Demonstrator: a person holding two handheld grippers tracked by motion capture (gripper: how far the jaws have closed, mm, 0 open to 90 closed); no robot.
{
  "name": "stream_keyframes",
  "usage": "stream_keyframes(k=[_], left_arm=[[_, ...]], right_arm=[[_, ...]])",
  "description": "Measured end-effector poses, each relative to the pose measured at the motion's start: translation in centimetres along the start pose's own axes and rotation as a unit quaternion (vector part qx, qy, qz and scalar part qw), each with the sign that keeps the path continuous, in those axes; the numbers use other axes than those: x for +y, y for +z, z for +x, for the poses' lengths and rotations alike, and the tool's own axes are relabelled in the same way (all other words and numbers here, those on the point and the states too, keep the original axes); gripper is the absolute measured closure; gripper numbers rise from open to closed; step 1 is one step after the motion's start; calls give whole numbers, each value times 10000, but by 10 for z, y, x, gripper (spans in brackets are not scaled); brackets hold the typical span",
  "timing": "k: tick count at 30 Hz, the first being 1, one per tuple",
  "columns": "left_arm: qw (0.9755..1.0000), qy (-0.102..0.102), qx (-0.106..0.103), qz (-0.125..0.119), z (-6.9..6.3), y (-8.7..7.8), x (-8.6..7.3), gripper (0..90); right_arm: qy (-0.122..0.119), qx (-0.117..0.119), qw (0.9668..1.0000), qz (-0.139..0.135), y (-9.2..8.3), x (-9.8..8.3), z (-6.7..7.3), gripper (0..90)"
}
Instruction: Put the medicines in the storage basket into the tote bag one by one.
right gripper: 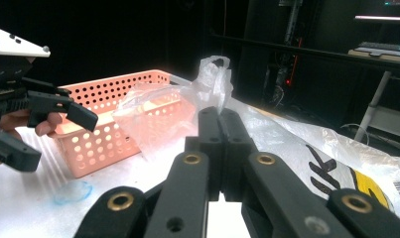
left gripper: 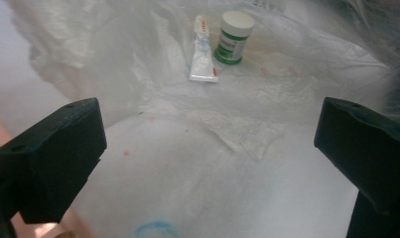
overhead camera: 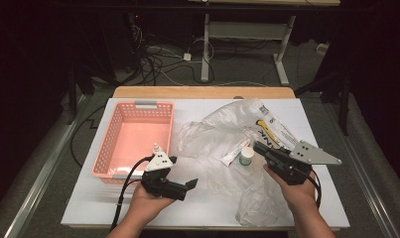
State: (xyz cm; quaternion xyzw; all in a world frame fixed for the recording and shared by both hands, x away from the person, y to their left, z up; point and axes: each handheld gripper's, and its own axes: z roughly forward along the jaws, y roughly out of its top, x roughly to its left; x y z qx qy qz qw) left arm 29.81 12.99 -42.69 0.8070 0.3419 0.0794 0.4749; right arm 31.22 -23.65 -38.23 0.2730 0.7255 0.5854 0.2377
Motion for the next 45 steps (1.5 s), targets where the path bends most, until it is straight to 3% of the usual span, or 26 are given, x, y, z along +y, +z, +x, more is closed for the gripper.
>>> stream_keyframes(k=[13,22,35,41,45], left_arm=[[9975,-271,553,-340,28,-41,-2,0],[9942,-498,854,-411,48,-55,-9,0],[9907,-718,1101,-366,66,-63,-13,5],[9901,-750,1138,-343,75,-60,2,40],[9907,-652,1171,-221,82,-53,17,63]], right_arm=[[2,-3,10000,-25,-1,1,0,900],[-4,3,10000,-17,-1,1,0,900],[-19,8,10000,-9,-1,1,-1,900],[8,4,10000,4,0,0,-1,900],[4,14,10000,14,1,0,1,900]])
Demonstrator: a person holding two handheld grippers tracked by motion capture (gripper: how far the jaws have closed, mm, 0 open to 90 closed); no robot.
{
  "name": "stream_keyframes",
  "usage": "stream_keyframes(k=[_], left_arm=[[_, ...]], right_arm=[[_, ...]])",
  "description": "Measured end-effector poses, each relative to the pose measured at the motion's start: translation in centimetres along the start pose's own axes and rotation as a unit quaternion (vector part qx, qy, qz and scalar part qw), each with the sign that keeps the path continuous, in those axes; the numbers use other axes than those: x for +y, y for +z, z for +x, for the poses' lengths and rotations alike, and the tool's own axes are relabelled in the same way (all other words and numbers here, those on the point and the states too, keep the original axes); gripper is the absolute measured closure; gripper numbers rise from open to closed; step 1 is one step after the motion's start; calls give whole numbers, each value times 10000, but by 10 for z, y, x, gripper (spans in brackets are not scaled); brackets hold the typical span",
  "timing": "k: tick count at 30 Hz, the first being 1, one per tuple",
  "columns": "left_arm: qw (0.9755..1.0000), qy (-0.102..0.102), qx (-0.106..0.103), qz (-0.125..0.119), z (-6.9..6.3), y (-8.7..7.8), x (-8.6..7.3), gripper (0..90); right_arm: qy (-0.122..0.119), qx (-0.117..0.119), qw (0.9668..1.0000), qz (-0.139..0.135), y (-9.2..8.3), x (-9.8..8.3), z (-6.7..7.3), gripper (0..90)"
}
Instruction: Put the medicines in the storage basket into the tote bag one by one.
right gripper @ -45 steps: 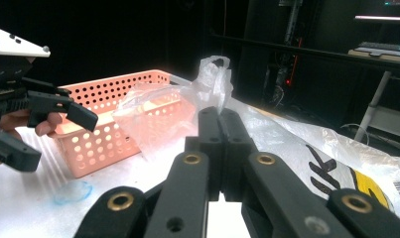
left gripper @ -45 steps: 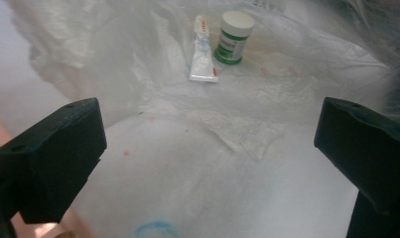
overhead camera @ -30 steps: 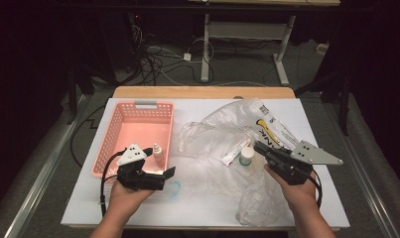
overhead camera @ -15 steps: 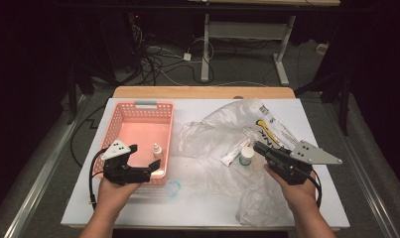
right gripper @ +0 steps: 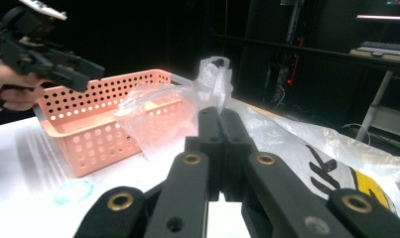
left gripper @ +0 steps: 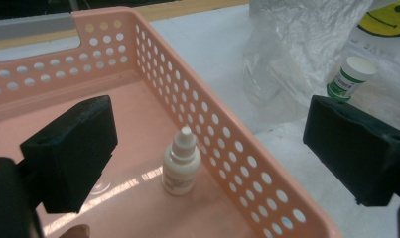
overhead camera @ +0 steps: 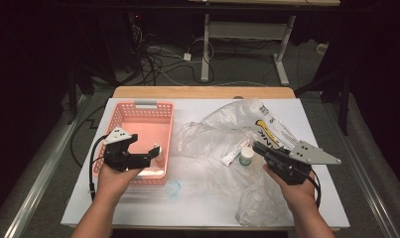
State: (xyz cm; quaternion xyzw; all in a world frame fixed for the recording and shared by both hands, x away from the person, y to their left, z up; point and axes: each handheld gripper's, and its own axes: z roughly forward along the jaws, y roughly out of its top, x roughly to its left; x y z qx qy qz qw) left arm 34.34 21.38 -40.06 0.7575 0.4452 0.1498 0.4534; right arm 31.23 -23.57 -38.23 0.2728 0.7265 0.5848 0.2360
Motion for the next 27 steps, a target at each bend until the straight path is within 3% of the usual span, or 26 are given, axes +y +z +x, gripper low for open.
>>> stream_keyframes(k=[6,11,14,19,23,27], left_arm=[[9994,-2,49,354,10,19,12,141],[9972,-191,15,726,20,34,16,151],[9953,-186,40,946,22,41,18,176],[9896,-125,41,1432,23,54,20,241],[9858,-99,24,1678,24,59,21,321],[9799,-20,1,1995,25,64,22,374]], right_arm=[[14,-13,10000,1,-1,-1,-2,900],[20,-17,10000,-13,-1,-1,-3,900],[18,-12,10000,-17,-2,-1,-3,900],[31,-12,10000,-20,-1,-1,-3,900],[28,-15,10000,-29,-2,-1,-4,900],[47,-20,10000,-31,-2,-1,-4,900]])
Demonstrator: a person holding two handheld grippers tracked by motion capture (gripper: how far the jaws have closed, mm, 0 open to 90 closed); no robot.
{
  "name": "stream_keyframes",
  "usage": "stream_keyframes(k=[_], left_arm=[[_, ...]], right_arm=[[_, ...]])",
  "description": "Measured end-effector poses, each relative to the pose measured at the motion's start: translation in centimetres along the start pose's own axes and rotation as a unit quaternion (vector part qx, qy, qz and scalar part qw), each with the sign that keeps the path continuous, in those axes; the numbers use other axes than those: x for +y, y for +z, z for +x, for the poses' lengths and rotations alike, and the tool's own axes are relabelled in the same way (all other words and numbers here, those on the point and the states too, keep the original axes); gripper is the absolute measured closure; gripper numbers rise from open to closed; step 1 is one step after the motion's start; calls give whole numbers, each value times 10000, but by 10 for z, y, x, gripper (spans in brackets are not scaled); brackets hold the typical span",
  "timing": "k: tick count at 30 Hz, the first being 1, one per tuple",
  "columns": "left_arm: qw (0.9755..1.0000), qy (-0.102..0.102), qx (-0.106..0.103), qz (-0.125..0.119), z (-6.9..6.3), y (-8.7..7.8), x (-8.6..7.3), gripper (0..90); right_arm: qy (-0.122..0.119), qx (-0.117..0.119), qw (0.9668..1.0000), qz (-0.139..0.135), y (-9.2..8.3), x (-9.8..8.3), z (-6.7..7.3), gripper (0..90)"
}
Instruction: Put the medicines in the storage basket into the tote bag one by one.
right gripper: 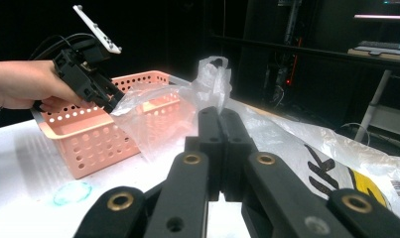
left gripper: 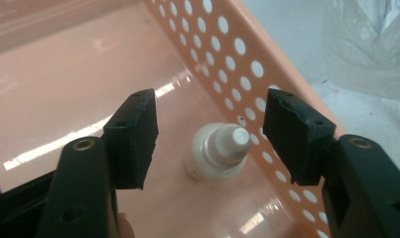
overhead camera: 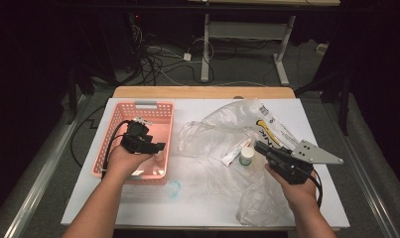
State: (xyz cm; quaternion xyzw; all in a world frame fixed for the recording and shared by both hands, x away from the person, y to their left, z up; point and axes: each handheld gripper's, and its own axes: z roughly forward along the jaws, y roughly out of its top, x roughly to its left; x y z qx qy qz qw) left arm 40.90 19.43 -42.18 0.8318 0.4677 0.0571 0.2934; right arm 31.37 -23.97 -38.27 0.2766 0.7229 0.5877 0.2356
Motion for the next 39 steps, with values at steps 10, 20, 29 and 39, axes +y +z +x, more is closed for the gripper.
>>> stream_keyframes(k=[10,20,29,39], left_arm=[[9975,73,17,706,-1,14,6,447],[9954,118,21,946,-2,19,8,531],[9946,204,57,1019,-4,21,9,565],[9963,208,109,823,-4,16,8,581]], right_arm=[[-6,-4,10000,-2,-1,0,0,900],[5,-7,10000,-15,-1,1,0,900],[-6,-5,10000,-24,-1,1,0,900],[-12,-1,10000,-33,-1,1,0,900]])
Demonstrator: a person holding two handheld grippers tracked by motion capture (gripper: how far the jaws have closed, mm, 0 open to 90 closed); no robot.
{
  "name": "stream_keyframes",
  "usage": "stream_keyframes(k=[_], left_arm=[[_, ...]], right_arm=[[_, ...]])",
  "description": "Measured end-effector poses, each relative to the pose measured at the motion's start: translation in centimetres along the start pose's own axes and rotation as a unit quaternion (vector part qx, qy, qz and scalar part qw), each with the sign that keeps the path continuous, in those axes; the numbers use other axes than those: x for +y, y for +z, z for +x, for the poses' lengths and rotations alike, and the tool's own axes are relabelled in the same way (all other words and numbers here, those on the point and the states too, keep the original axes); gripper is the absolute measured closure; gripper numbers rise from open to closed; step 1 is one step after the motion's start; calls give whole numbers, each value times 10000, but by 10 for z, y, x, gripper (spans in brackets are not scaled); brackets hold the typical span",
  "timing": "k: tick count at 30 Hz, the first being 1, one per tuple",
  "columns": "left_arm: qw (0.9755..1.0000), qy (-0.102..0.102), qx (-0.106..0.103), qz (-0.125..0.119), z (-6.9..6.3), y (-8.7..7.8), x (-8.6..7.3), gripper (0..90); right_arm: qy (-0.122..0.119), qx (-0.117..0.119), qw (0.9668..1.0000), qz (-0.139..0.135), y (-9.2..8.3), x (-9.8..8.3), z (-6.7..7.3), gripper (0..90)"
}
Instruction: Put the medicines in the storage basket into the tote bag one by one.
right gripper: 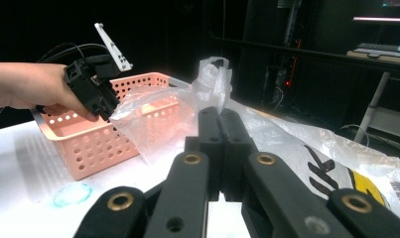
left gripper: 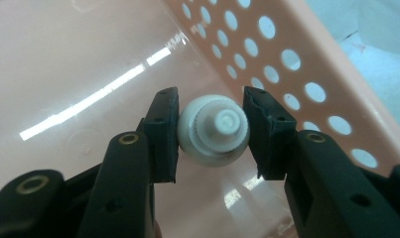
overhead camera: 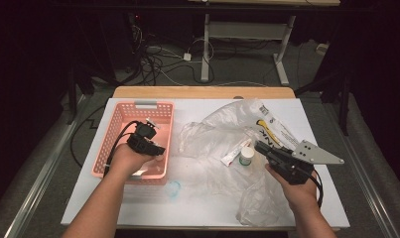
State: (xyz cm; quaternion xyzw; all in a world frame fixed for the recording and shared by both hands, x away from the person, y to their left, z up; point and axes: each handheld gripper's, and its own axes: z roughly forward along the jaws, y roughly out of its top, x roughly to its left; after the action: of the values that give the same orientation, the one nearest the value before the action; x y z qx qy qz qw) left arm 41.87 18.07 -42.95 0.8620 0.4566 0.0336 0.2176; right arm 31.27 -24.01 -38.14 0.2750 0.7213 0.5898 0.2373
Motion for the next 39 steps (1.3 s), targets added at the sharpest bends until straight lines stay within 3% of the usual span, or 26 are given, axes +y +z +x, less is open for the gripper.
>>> stream_keyframes(k=[17,22,32,39], left_arm=[[9965,-86,-53,-825,-8,-27,-24,581],[9932,-123,-74,-1151,-13,-36,-35,581],[9833,-145,-69,-1813,-27,-40,-58,581],[9790,-152,33,-2033,-32,-38,-69,581]], right_arm=[[-31,-4,10000,-3,0,1,1,900],[-63,21,10000,-8,0,1,2,900],[-24,9,10000,16,1,0,2,900],[-42,6,10000,13,1,0,2,900]])
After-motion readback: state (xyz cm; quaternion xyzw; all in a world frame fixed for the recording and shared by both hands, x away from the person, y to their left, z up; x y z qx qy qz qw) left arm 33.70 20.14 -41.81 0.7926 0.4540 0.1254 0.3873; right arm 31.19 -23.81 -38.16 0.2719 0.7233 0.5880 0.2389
